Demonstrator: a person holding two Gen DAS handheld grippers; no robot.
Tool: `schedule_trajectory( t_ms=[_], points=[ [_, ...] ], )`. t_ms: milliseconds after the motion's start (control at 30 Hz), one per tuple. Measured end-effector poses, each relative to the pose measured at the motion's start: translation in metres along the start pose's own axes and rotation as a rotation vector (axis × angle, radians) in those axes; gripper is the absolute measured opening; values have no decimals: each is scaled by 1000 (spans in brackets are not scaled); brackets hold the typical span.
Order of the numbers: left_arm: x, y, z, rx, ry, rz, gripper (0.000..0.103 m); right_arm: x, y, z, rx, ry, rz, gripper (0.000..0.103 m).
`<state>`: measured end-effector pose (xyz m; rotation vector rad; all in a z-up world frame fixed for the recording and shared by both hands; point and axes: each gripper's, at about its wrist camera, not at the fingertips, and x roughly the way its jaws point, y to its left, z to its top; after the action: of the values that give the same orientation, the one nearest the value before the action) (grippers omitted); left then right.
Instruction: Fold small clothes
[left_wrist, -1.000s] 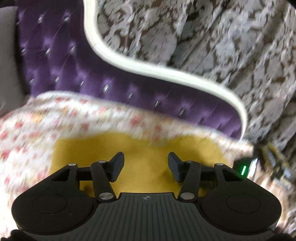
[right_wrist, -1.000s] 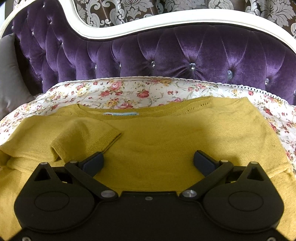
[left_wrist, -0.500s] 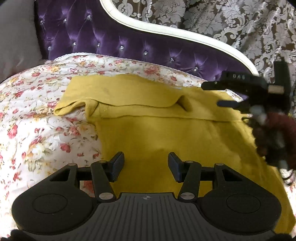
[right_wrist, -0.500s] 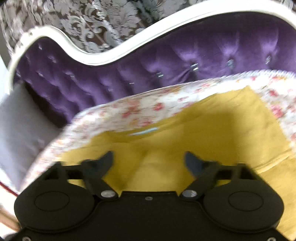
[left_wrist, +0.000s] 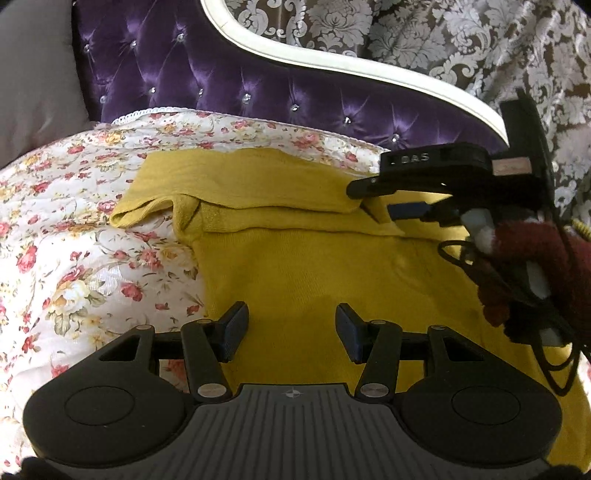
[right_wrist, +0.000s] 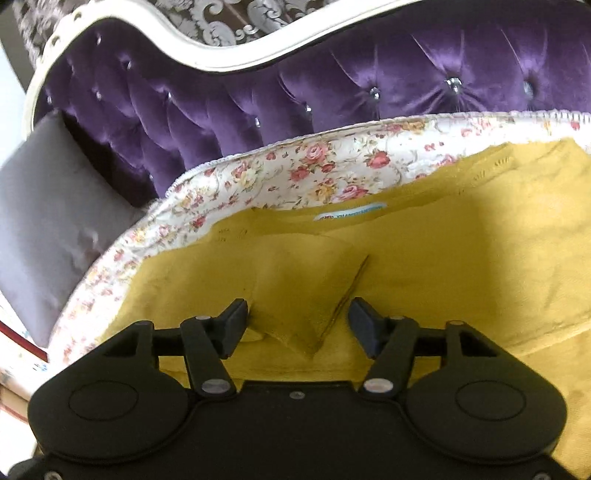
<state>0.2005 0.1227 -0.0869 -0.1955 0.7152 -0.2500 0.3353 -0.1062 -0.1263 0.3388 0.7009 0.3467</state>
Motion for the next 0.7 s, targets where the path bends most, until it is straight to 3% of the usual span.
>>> schedule_trajectory(
  t_ms=[133,333,700],
  points=[
    [0,-1,-1,5,0,3,51,2,3,2,-15,18,-7,20],
    [-1,4,-1,-18,-4,-13,51,-14,18,17,-47,-4,50,19],
    [-2,5,-2,-31,-6,-18,51,-92,56,84,-167,-180,136,19]
  ],
)
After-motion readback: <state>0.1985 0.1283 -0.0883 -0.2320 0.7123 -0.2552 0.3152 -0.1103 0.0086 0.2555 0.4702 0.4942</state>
